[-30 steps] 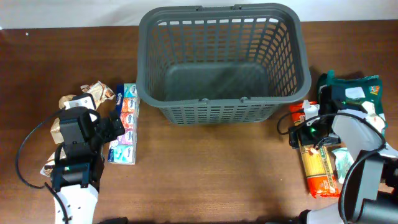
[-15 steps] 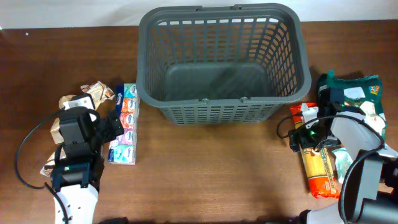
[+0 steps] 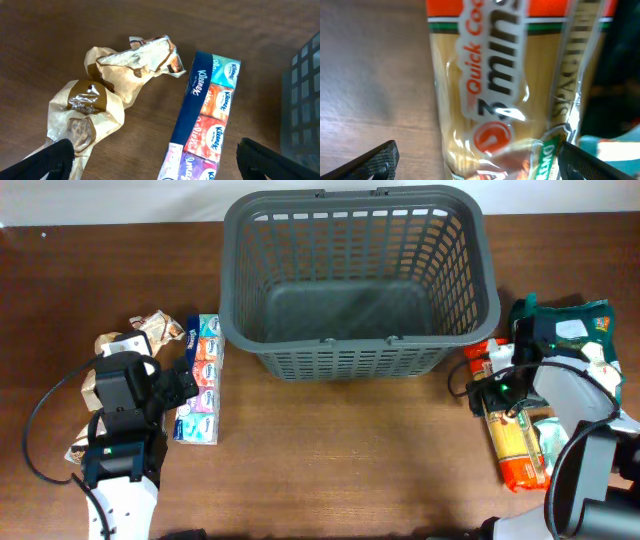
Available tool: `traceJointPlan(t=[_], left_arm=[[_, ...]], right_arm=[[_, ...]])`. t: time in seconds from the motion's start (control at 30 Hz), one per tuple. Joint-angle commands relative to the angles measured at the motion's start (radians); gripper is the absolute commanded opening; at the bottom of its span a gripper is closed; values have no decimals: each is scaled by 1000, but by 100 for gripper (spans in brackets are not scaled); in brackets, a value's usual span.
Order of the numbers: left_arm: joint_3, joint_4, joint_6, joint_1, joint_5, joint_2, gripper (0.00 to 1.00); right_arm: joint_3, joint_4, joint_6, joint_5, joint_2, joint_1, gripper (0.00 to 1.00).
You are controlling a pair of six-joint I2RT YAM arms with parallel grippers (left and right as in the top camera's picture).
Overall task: Pack container
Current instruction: 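Lower the right gripper and grasp the red spaghetti packet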
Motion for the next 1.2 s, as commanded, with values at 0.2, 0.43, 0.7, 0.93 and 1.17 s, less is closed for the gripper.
traceJointPlan(t=[0.2,0.43,0.7,0.93,1.17], left_arm=[[-6,0,-2,4,-11,5,99],[-6,0,-2,4,-11,5,99],[-6,0,-2,4,-10,5,99],[-6,0,-2,4,-11,5,99],[-6,-1,-2,4,-10,5,99]], right_arm=[[46,11,-40,79,11,-31,99],[44,11,-37,24,11,-91,99],[42,14,-35,-43,11,-98,99],[45,29,-11,-56,11,-16,99],[39,30,-14,27,13,3,99]])
